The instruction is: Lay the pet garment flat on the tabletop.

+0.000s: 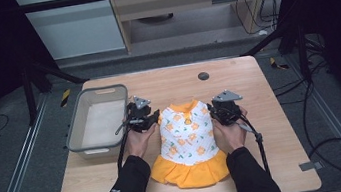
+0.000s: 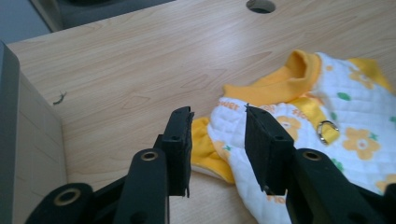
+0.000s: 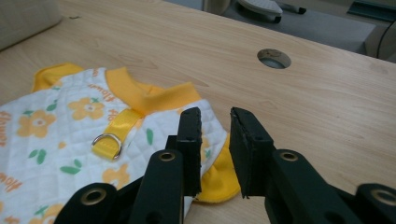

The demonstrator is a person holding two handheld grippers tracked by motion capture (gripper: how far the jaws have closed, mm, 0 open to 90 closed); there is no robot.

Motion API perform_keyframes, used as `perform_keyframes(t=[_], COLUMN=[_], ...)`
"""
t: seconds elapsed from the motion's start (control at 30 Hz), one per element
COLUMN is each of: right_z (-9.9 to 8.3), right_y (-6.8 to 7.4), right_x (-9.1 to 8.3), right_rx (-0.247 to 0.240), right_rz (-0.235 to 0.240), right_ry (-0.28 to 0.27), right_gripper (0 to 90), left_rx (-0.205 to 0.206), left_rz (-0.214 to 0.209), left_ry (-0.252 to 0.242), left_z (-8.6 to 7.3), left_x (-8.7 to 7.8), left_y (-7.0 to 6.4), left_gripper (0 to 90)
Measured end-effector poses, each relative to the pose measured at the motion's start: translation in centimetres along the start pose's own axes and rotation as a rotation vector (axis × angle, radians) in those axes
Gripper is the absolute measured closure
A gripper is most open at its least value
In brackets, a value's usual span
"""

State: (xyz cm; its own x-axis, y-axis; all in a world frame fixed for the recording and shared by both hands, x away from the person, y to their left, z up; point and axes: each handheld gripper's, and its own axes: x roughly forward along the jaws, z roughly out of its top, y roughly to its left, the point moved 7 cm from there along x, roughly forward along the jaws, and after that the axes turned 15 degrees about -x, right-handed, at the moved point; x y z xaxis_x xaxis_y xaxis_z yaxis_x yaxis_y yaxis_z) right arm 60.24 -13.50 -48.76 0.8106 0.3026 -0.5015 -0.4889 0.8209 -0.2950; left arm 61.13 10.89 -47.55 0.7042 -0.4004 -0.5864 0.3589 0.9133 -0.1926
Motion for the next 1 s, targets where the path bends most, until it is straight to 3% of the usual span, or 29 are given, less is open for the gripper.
perform_keyframes(t=[0.13,0.17,0.3,0.47,0.63,0.8,1.0], right_z=[0.4,0.4,0.7,-0.4,-2.2,-4.0,-5.5], right_y=[0.3,0.3,0.9,2.8,4.8,6.4,6.6], right_x=[-1.8,-1.8,-3.7,-4.5,-4.3,-3.9,-3.0], right_rx=[-0.034,-0.034,-0.020,-0.017,-0.031,-0.069,-0.073], right_rz=[0.045,0.045,0.120,0.205,0.282,0.329,0.324], right_ry=[-0.018,-0.018,-0.052,-0.035,0.006,0.058,0.109], right_gripper=[74.9,74.9,82.2,89.6,90.0,90.0,90.0], left_rx=[0.014,0.020,0.046,0.091,0.112,0.150,0.175], left_rz=[-0.039,-0.052,-0.107,-0.136,-0.152,-0.120,-0.060], left_ry=[0.002,0.001,0.010,0.070,0.127,0.164,0.225], left_z=[-0.2,-0.3,-1.4,-3.7,-5.8,-7.2,-8.7], left_x=[-1.8,-2.3,-3.7,-3.0,-1.8,-0.5,0.5], left_y=[-0.4,-0.6,-1.8,-3.2,-3.9,-4.3,-3.5], left_gripper=[59.3,59.3,65.3,75.9,85.5,86.1,86.0])
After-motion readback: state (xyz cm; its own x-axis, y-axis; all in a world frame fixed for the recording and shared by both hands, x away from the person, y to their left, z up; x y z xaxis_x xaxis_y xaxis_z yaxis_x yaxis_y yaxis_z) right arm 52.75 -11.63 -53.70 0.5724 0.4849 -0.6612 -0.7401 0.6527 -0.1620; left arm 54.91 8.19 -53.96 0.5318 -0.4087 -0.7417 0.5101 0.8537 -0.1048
